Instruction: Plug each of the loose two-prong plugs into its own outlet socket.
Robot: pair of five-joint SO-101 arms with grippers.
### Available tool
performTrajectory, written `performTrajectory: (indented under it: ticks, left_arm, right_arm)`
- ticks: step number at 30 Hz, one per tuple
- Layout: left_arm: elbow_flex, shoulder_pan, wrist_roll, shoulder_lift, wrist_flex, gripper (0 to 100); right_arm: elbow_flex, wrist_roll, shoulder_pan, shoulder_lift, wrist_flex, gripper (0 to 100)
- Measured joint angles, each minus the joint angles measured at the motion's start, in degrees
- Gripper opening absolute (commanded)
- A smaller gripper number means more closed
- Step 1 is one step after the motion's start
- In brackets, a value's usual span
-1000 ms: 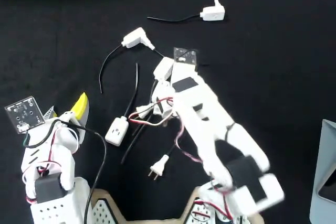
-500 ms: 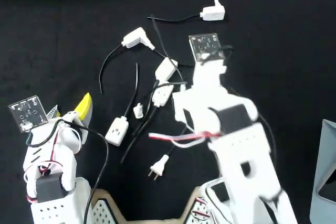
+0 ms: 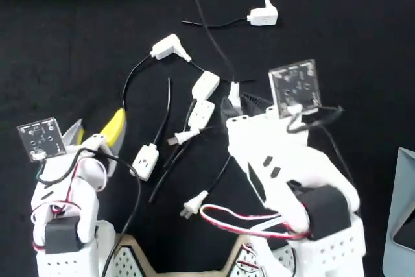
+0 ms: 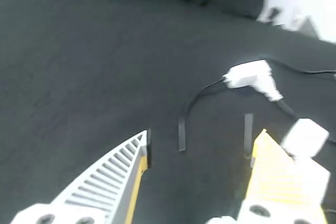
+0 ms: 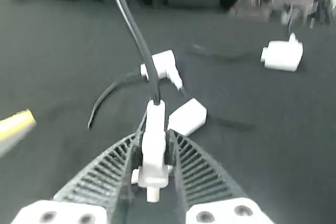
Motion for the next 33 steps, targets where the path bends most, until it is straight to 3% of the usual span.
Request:
performTrajectory:
  ticks: [7, 13, 20, 33]
  left_arm:
    - [-6.5, 7.4, 3.8, -0.3, 0.0, 31]
    - [-10.5, 9.1, 4.0, -0.3, 0.0, 31]
    - [-11.3, 14.2, 3.7, -0.3, 0.0, 31]
    - [-17.7, 25.7, -6.9, -0.2, 7.6, 31]
  right_arm:
    - [12.3, 0.0, -9.7, -4.7, -10.0, 1.1]
    - [23.3, 1.0, -18.5, -8.3, -19.3, 1.1]
    - [28.3, 4.6, -23.1, -8.4, -24.4, 1.1]
    - [28.6, 4.8, -23.5, -8.5, -24.0, 1.1]
